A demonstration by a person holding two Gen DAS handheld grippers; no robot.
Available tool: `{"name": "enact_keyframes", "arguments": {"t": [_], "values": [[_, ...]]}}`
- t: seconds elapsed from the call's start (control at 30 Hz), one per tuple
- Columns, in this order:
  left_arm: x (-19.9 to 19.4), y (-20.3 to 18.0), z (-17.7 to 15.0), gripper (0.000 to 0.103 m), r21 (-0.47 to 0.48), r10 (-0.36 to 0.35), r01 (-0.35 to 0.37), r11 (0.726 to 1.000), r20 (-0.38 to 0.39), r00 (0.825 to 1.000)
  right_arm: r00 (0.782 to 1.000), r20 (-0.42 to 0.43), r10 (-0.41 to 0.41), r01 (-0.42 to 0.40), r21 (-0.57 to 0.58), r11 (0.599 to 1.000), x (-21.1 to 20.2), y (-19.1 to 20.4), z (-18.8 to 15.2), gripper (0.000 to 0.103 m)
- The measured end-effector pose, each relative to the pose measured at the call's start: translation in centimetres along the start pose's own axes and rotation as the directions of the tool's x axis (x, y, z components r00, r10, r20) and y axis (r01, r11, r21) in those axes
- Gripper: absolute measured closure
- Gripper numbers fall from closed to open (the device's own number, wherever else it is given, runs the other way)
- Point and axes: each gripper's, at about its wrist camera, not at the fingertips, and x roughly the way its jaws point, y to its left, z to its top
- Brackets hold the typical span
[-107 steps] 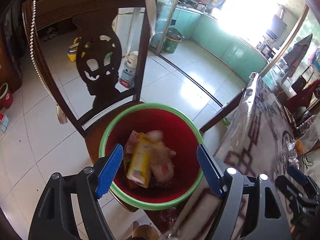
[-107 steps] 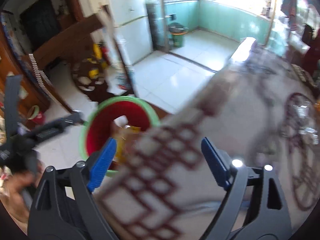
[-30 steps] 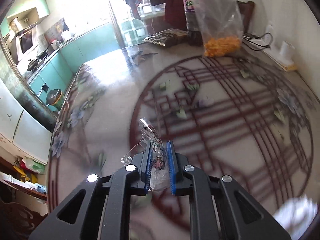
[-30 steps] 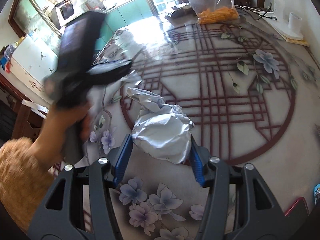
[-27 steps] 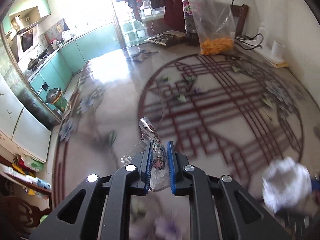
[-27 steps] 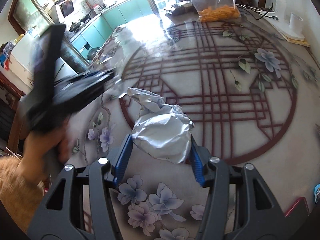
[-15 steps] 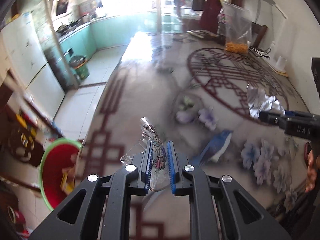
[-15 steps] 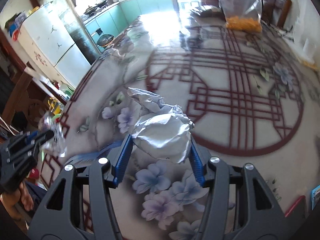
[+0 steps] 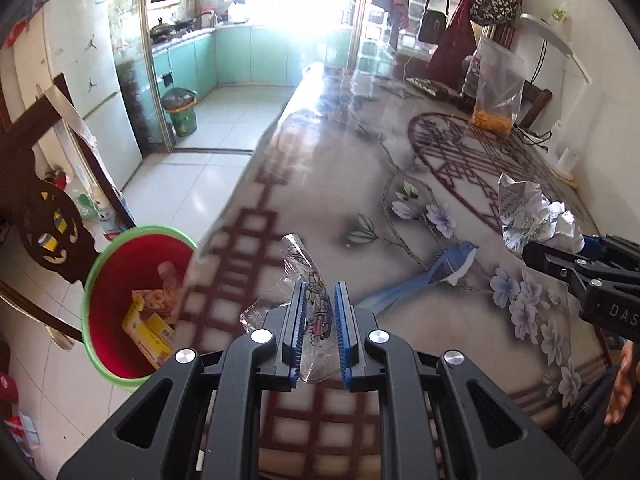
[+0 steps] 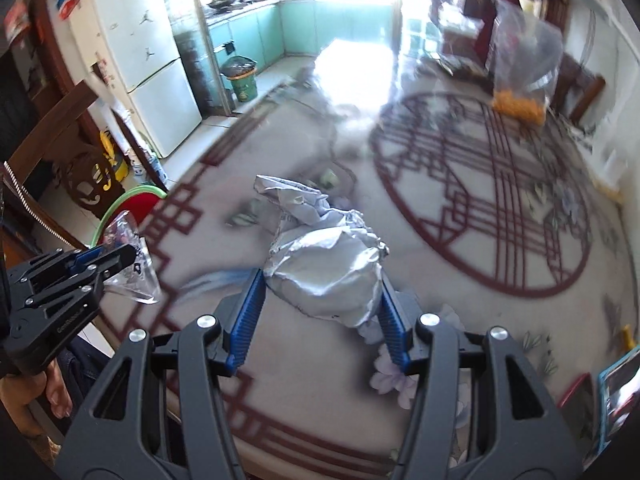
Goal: Collect trash
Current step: 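Carry the plastic bag and foil wrapper over the red bucket, then open both grippers to drop the bag and foil into the bucket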
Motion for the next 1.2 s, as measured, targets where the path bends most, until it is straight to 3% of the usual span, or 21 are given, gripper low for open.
{"name": "enact_keyframes", "arguments": {"t": [0.23, 0.5, 0.83, 1.07, 1.2], "values": [[-1.3, 5.5, 0.4, 0.091, -0.120, 0.063, -0.059, 0.991, 0.026, 0.998, 0.999, 0.024, 0.022, -0.019, -0.116, 0.993, -0.6, 5.6, 1.8, 0.050], [-1.9, 13.4, -0.8, 0.091, -0.263, 0.157, -0.152, 0.953, 0.000, 0.988, 0.998, -0.001, 0.056, -0.054, -0.247, 0.967, 0.9, 12.2, 2.5, 0.050], [-1.1, 18.0, -2.4, 0.091, -0.350, 0.182, -0.183, 0.919, -0.035, 0.983, 0.996, -0.017, 0.085, -0.085, -0.340, 0.936, 2.5, 17.4, 3.5, 0.050], [0.8, 19.9, -1.8, 0.091, -0.390, 0.166, -0.172, 0.905, -0.049, 0.985, 0.976, -0.104, 0.194, -0.216, -0.285, 0.934, 5.8, 19.0, 4.8, 0.050], [2.4, 21.1, -1.5, 0.091, -0.438, 0.144, -0.161, 0.884, -0.073, 0.987, 0.949, -0.170, 0.265, -0.298, -0.212, 0.931, 8.3, 19.7, 5.4, 0.050]]}}
